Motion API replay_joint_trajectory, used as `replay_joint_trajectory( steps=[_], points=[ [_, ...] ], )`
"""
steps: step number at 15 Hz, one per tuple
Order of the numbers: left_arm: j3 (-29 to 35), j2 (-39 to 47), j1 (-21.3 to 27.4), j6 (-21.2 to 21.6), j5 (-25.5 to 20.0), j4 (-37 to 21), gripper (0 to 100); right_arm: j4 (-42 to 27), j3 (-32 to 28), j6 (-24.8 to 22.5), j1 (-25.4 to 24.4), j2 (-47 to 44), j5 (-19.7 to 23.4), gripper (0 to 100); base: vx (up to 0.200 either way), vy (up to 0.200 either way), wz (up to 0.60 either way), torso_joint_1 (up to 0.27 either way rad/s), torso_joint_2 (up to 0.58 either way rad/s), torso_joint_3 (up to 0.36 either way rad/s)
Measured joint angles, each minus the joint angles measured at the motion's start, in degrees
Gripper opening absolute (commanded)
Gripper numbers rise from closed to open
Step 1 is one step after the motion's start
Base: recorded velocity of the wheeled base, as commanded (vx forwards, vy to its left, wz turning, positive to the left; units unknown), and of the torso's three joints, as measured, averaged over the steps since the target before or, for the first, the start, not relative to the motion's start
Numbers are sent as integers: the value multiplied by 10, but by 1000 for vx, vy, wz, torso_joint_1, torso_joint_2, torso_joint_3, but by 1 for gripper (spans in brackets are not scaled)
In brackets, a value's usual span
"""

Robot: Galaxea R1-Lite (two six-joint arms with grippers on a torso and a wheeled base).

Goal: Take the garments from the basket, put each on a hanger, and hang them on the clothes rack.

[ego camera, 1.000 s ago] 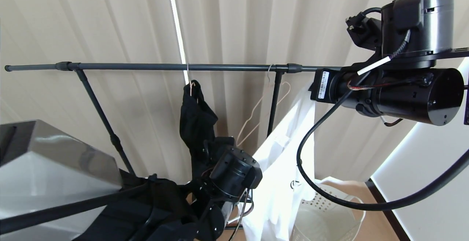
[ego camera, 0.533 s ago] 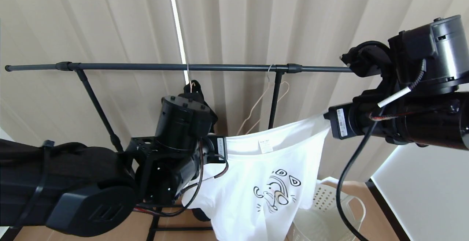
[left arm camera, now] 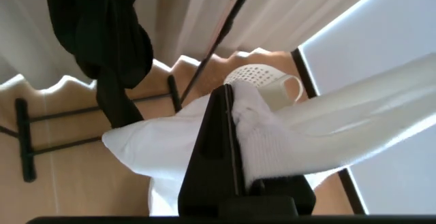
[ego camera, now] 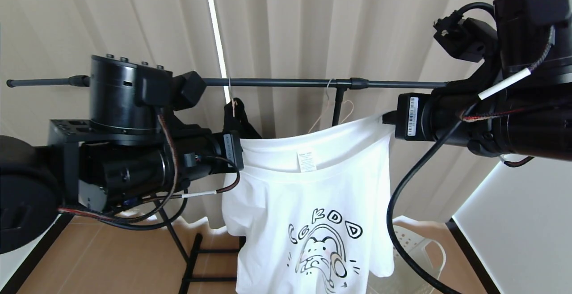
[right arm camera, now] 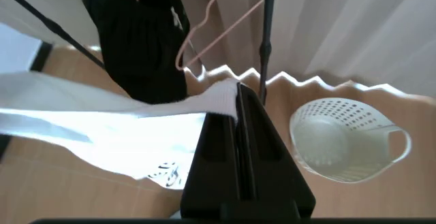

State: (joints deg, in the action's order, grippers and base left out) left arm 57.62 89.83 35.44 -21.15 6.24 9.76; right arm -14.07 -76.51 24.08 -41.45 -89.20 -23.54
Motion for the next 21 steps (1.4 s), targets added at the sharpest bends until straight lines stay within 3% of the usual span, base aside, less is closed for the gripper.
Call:
replay_joint_trajectory(
  steps=[5,8,15,21],
  points=[
    [18,-33,-3,2,-2,-2,0,0,-1,2,-1,-4,-7,0,0,0,0,0,0,0],
    [23,-40,-1,25,1,-2,0,0,0,0,-2,-4,-9,0,0,0,0,0,0,0],
    [-5,-42,13,27,16,1,0,-5,-4,-12,-2,-9,-30,0,0,0,0,0,0,0],
    [21,-4,20,40,10,15,0,-31,66,-131,-19,27,-30,0,0,0,0,0,0,0]
  ],
)
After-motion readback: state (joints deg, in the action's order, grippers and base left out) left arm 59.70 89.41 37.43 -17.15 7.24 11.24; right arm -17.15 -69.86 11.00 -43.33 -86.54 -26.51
